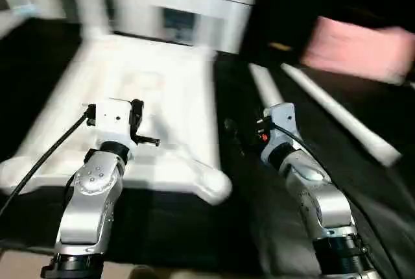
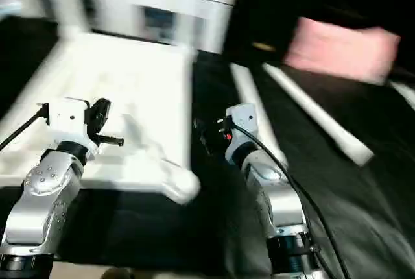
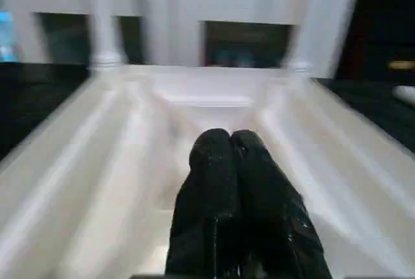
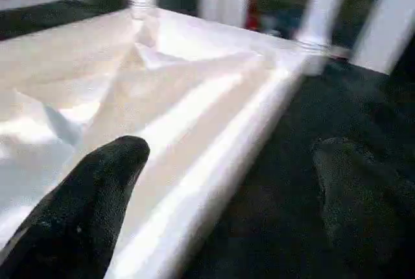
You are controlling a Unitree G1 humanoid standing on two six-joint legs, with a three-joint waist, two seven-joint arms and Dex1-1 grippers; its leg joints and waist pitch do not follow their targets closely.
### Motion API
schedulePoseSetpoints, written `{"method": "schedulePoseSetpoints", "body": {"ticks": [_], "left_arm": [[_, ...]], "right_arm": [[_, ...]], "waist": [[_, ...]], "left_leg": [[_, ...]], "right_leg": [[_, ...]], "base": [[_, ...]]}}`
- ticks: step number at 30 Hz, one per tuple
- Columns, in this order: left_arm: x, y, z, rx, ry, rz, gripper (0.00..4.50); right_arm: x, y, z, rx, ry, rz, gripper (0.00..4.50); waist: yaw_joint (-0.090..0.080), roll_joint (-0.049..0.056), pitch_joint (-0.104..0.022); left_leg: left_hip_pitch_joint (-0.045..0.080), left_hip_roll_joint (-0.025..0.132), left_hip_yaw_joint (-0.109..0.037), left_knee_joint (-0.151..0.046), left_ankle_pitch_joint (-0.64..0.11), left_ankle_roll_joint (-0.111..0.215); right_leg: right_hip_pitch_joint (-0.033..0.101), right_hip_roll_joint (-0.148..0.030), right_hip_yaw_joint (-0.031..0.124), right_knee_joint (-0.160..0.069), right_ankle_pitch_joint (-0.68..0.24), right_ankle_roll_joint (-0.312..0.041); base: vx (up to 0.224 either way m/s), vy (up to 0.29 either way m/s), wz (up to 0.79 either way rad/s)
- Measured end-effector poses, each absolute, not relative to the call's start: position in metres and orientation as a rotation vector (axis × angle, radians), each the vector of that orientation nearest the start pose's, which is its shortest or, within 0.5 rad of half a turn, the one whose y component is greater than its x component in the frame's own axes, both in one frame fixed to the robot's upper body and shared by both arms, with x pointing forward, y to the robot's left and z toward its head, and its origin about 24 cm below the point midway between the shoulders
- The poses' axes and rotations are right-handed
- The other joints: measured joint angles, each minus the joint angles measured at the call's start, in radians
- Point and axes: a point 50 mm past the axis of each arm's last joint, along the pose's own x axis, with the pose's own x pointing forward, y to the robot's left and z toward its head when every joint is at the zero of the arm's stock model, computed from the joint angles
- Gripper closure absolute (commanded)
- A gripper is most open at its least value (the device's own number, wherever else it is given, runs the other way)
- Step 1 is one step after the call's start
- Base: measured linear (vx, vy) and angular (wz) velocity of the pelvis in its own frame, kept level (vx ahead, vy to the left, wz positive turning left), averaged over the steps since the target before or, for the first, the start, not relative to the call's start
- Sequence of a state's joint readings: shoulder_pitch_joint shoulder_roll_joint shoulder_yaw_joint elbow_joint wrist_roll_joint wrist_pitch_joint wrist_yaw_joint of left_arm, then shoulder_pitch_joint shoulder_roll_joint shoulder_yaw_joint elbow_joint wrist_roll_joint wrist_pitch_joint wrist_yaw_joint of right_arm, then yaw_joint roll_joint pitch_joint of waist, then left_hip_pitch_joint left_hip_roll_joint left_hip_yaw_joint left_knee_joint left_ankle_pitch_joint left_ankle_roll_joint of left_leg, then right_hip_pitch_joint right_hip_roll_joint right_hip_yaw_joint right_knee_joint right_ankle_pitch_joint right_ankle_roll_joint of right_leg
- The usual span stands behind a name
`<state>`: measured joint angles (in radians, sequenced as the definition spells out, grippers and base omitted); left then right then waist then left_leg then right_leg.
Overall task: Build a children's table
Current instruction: Move to table
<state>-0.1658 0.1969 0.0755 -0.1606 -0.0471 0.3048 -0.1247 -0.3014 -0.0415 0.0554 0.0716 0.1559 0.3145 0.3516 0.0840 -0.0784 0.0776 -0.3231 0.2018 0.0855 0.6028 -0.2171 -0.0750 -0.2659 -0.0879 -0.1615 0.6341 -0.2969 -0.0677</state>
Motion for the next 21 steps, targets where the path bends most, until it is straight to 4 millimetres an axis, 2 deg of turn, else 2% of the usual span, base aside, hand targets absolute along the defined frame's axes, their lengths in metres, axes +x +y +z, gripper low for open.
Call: {"method": "schedulePoseSetpoints", "body": {"ticks": [1, 2, 3, 4, 5, 6, 7, 9, 10, 11, 13, 14, 17, 21], "left_arm": [[0.282, 0.184, 0.100, 0.146, -0.021, -0.078, 4.41], [0.282, 0.183, 0.101, 0.142, -0.028, -0.080, 4.41], [0.282, 0.181, 0.102, 0.136, -0.033, -0.086, 4.41], [0.282, 0.177, 0.102, 0.129, -0.036, -0.099, 4.41], [0.282, 0.168, 0.102, 0.119, -0.039, -0.136, 4.41], [0.282, 0.163, 0.102, 0.119, -0.038, -0.166, 4.41], [0.282, 0.162, 0.102, 0.123, -0.038, -0.175, 4.41], [0.282, 0.166, 0.102, 0.146, -0.033, -0.186, 4.41], [0.282, 0.166, 0.102, 0.152, -0.031, -0.194, 4.41], [0.282, 0.166, 0.102, 0.157, -0.028, -0.204, 4.41], [0.281, 0.168, 0.102, 0.170, -0.024, -0.219, 4.41], [0.281, 0.170, 0.102, 0.219, -0.003, -0.271, 4.41], [0.278, 0.171, 0.102, 0.283, 0.042, -0.385, 4.41], [0.270, 0.159, 0.104, 0.325, 0.089, -0.610, 4.41]], "right_arm": [[0.301, -0.101, 0.079, 0.095, 0.079, 0.516, 0.00], [0.302, -0.102, 0.082, 0.087, 0.069, 0.516, 0.00], [0.302, -0.104, 0.084, 0.077, 0.064, 0.513, 0.00], [0.303, -0.110, 0.083, 0.060, 0.068, 0.497, 0.00], [0.304, -0.120, 0.082, 0.038, 0.080, 0.466, 0.00], [0.305, -0.124, 0.082, 0.028, 0.083, 0.450, 0.00], [0.306, -0.127, 0.083, 0.027, 0.078, 0.437, 0.00], [0.308, -0.129, 0.087, 0.024, 0.071, 0.426, 0.00], [0.309, -0.128, 0.087, 0.019, 0.077, 0.428, 0.00], [0.310, -0.127, 0.088, 0.018, 0.081, 0.428, 0.00], [0.313, -0.126, 0.091, 0.008, 0.080, 0.419, 0.00], [0.318, -0.127, 0.092, -0.008, 0.104, 0.398, 0.00], [0.328, -0.138, 0.096, -0.036, 0.149, 0.323, 0.00], [0.338, -0.154, 0.093, -0.075, 0.273, 0.209, 0.00]], "waist": [[-0.005, -0.006, -0.004], [-0.019, -0.021, -0.014], [-0.029, -0.041, -0.025], [-0.033, -0.045, -0.029], [-0.027, -0.045, -0.031], [-0.026, -0.043, -0.032], [-0.027, -0.041, -0.033], [-0.032, -0.039, -0.033], [-0.031, -0.039, -0.033], [-0.027, -0.039, -0.032], [-0.022, -0.036, -0.031], [-0.019, -0.035, -0.030], [-0.012, -0.029, -0.026], [-0.006, -0.025, -0.023]], "left_leg": [[0.012, -0.012, 0.006, 0.001, -0.009, 0.003], [0.025, -0.027, 0.013, 0.001, -0.018, 0.005], [0.028, -0.042, 0.023, 0.006, -0.025, 0.013], [0.020, -0.046, 0.030, 0.022, -0.037, 0.028], [0.011, -0.046, 0.030, 0.035, -0.045, 0.071], [-0.002, -0.045, 0.026, 0.037, -0.035, 0.090], [-0.011, -0.041, 0.024, 0.031, -0.022, 0.070], [-0.017, -0.019, 0.025, 0.023, -0.018, -0.006], [-0.020, -0.011, 0.026, 0.021, -0.018, -0.026], [-0.023, -0.009, 0.027, 0.021, -0.016, -0.031], [-0.023, -0.008, 0.028, 0.021, -0.014, -0.033], [-0.018, -0.007, 0.028, 0.021, -0.013, -0.034], [-0.014, -0.007, 0.033, 0.015, -0.007, -0.040], [-0.012, -0.007, 0.039, 0.015, -0.002, -0.036]], "right_leg": [[-0.027, 0.001, 0.029, 0.042, -0.003, -0.004], [-0.061, -0.001, 0.055, 0.061, 0.000, 0.000], [-0.085, -0.007, 0.086, 0.045, 0.014, 0.040], [-0.079, -0.003, 0.104, 0.055, 0.012, 0.077], [-0.076, 0.007, 0.117, 0.055, 0.008, 0.073], [-0.077, 0.015, 0.119, 0.050, 0.010, 0.071], [-0.081, 0.025, 0.121, 0.050, 0.010, 0.071], [-0.086, 0.045, 0.124, 0.048, 0.010, 0.070], [-0.087, 0.050, 0.123, 0.046, 0.010, 0.070], [-0.088, 0.051, 0.123, 0.043, 0.010, 0.070], [-0.088, 0.048, 0.124, 0.042, 0.012, 0.069], [-0.085, 0.047, 0.123, 0.039, 0.016, 0.069], [-0.080, 0.045, 0.123, 0.028, 0.024, 0.062], [-0.080, 0.041, 0.124, 0.029, 0.033, 0.062]], "base": [[0.197, -0.026, -0.07], [0.139, -0.040, 0.03], [0.139, -0.040, 0.03], [0.111, -0.060, 0.21], [0.122, -0.076, 0.14], [0.122, -0.076, 0.14], [0.082, -0.079, -0.04], [0.055, -0.064, 0.05], [0.000, 0.000, 0.00], [0.000, 0.000, 0.00], [0.000, 0.000, 0.00], [0.000, 0.000, 0.00], [-0.044, 0.013, -0.01], [-0.070, 0.011, 0.00]]}}
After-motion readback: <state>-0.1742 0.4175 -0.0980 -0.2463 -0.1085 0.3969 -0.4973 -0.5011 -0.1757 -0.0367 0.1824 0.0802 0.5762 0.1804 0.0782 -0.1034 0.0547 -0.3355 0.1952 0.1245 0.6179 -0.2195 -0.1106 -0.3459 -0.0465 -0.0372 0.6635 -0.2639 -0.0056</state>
